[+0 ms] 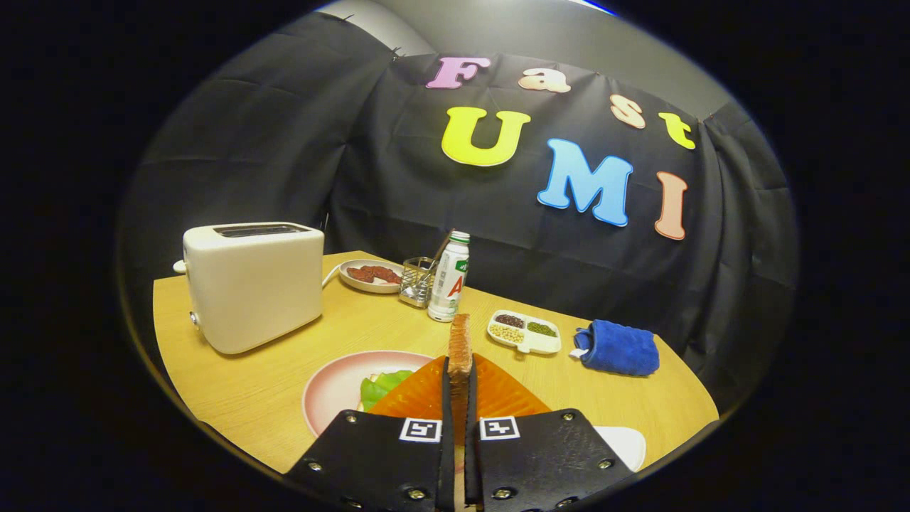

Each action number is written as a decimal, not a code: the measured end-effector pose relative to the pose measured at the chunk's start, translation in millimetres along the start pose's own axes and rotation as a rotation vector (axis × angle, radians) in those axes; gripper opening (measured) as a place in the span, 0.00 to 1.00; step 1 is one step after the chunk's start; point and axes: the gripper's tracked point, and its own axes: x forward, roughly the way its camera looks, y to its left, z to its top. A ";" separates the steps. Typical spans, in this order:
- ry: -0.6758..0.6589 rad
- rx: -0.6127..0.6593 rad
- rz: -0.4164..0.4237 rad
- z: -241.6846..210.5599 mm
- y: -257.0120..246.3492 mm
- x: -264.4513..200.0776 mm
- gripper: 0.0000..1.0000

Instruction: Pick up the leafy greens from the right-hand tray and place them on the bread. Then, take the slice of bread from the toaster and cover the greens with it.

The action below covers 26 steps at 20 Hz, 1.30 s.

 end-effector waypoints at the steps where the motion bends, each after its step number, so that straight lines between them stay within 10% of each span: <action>1: 0.017 0.006 0.024 -6.6 9.5 1.7 0.06; 17: 0.168 0.080 0.187 -44.1 68.6 10.6 0.06; 20: 0.177 0.081 0.243 -42.3 81.8 7.7 0.26; 21: 0.190 0.085 0.266 -47.2 88.5 5.6 0.52; 23: 0.155 0.060 0.258 -39.0 87.4 4.6 0.71; 26: 0.113 0.039 0.236 -25.0 80.7 3.5 0.75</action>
